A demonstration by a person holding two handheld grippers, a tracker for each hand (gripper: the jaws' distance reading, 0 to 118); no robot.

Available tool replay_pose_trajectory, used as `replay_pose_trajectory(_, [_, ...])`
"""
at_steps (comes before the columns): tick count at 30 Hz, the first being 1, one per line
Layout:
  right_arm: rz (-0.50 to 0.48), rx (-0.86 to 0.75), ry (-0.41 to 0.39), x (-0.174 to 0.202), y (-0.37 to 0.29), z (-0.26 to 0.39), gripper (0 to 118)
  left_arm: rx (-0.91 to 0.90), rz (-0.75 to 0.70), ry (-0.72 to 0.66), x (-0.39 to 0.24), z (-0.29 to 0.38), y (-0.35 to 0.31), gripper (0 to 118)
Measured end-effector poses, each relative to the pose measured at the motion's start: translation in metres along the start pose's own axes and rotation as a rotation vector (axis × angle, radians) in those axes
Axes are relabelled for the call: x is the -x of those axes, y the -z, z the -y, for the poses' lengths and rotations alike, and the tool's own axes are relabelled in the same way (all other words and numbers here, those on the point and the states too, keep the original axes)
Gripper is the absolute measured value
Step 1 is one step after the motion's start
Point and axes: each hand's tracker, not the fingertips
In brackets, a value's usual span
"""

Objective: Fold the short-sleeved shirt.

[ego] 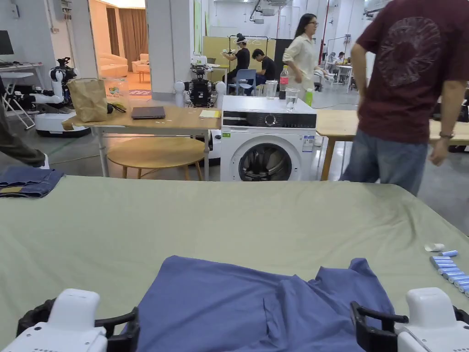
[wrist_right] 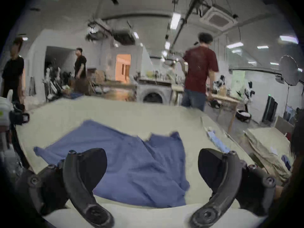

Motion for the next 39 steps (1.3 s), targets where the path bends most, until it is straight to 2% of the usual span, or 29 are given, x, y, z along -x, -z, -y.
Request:
replay_pose_trajectory(2, [0.006,-0.006,0.002,0.017,-0.005,-0.005,110,0.021,0.005,-0.021,-0.011,0.001,-0.001,109])
replay_pose_trajectory(3, [0.006,0.000,0.004,0.020,-0.003,-0.003,108,0.034,0.006,-0.029,-0.015,0.002,0.002,100])
replay_pose_trajectory(4, [-0.015,0.008,0.017,0.023,-0.003,-0.002,103,0.035,0.013,-0.035,-0.019,0.003,0.005,73])
replay_pose_trajectory(5, [-0.045,-0.001,0.045,0.025,-0.002,0.002,85,0.035,0.050,-0.037,-0.021,0.008,0.009,13])
replay_pose_trajectory(6, [-0.043,-0.011,0.050,0.026,-0.001,0.004,71,0.050,0.074,-0.017,-0.024,0.010,0.014,0])
replay_pose_trajectory(7, [-0.045,-0.010,0.045,0.027,0.002,0.007,61,0.084,0.060,0.011,-0.028,0.011,0.020,0])
replay_pose_trajectory(8, [-0.036,-0.012,0.034,0.028,0.005,0.008,61,0.096,0.037,0.034,-0.031,0.014,0.024,0])
replay_pose_trajectory(9, [0.013,-0.035,0.028,0.029,0.007,0.009,27,0.093,0.072,0.025,-0.029,0.017,0.028,0])
replay_pose_trajectory(10, [0.057,-0.044,0.021,0.027,0.005,0.009,0,0.122,0.104,0.006,-0.028,0.017,0.033,0])
replay_pose_trajectory(12, [-0.007,-0.036,0.059,0.019,0.009,0.005,0,0.150,0.106,-0.023,-0.023,0.018,0.049,0])
replay_pose_trajectory(17, [0.014,0.008,0.050,0.006,0.030,0.010,0,0.228,0.126,-0.013,-0.019,0.011,0.122,0])
replay_pose_trajectory(19, [0.020,0.033,0.058,0.000,0.042,0.016,0,0.281,0.141,-0.002,-0.014,0.007,0.165,0])
replay_pose_trajectory(22, [0.043,0.075,0.069,-0.015,0.063,0.022,0,0.421,0.198,-0.076,-0.008,-0.003,0.249,0])
replay_pose_trajectory(25, [0.067,0.107,0.069,-0.025,0.084,0.032,0,0.502,0.214,-0.031,-0.008,-0.015,0.330,0])
replay_pose_trajectory(26, [0.074,0.118,0.074,-0.030,0.091,0.033,0,0.509,0.210,0.000,-0.011,-0.019,0.350,35])
replay_pose_trajectory(27, [0.082,0.127,0.075,-0.032,0.097,0.038,0,0.503,0.204,0.042,-0.012,-0.023,0.371,79])
replay_pose_trajectory(28, [0.090,0.142,0.077,-0.036,0.104,0.041,0,0.534,0.204,0.057,-0.014,-0.026,0.394,113])
replay_pose_trajectory(29, [0.095,0.161,0.078,-0.042,0.113,0.042,0,0.563,0.176,0.060,-0.016,-0.027,0.417,117])
replay_pose_trajectory(32, [0.125,0.191,0.064,-0.054,0.135,0.047,0,0.598,0.118,0.058,-0.023,-0.020,0.465,116])
replay_pose_trajectory(34, [0.145,0.230,0.051,-0.067,0.153,0.047,0,0.623,0.114,0.086,-0.032,-0.009,0.485,103])
replay_pose_trajectory(35, [0.162,0.261,0.042,-0.074,0.162,0.049,0,0.665,0.112,0.124,-0.037,-0.001,0.494,90])
replay_pose_trajectory(37, [0.195,0.317,0.051,-0.092,0.186,0.051,0,0.704,0.137,0.180,-0.046,0.011,0.501,86])
replay_pose_trajectory(38, [0.206,0.352,0.073,-0.103,0.201,0.051,0,0.670,0.127,0.146,-0.046,0.009,0.496,86])
replay_pose_trajectory(39, [0.210,0.390,0.092,-0.113,0.215,0.053,0,0.618,0.135,0.113,-0.047,0.005,0.491,76])
